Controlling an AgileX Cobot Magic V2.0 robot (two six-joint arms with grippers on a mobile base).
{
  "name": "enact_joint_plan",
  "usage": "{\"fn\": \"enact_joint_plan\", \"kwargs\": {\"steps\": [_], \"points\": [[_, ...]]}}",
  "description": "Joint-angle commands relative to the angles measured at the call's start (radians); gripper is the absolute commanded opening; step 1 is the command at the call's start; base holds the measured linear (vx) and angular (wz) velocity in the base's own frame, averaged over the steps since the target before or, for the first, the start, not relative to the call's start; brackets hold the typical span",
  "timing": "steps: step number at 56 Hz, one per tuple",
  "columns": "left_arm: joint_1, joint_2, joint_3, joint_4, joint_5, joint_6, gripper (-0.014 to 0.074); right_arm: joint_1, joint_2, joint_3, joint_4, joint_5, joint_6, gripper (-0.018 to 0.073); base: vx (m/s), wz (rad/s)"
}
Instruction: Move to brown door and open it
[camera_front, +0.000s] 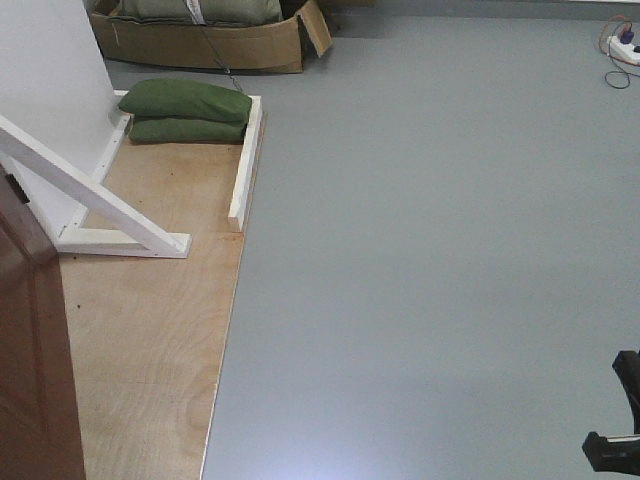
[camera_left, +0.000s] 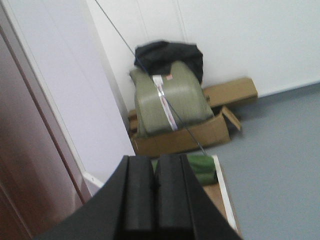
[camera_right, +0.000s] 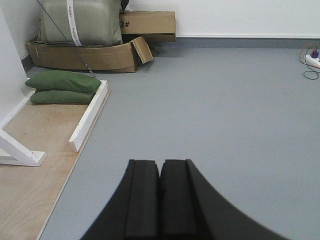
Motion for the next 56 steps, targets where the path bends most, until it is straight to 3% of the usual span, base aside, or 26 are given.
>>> {"fn": "enact_joint_plan", "kwargs": {"steps": [1,11,25,34,39,47,56], "points": [[0.000,0.017,-0.097,0.023,-0.046,-0.010,-0.0006,-0.001,-0.006,0.004,-0.003,-0.075,-0.006,0.0000,0.00,0.00],[0.000,0.067,-0.262,0.100,-0.010,-0.009,-0.0006,-0.001,-0.006,0.004,-0.003,-0.075,-0.006,0.0000,0.00,0.00],[0.000,0.107,-0.420,0.116,0.099,-0.009,-0.0006,-0.001,-0.006,0.004,-0.003,-0.075,-0.006,0.0000,0.00,0.00],[0.000,0.118,-0.449,0.252,0.116,-0.009,-0.0006,-0.001,-0.006,0.004,-0.003,-0.075,-0.006,0.0000,0.00,0.00],[0.003,0.115,-0.453,0.292,0.120,-0.009,-0.0006,-0.001,-0.006,0.004,-0.003,-0.075,-0.006,0.0000,0.00,0.00],[0.070,0.111,-0.454,0.309,0.116,-0.009,-0.0006,-0.001,-0.006,0.004,-0.003,-0.075,-0.006,0.0000,0.00,0.00],[0.223,0.111,-0.455,0.307,0.054,-0.009,-0.0006,-0.001,-0.006,0.004,-0.003,-0.075,-0.006,0.0000,0.00,0.00]]}}
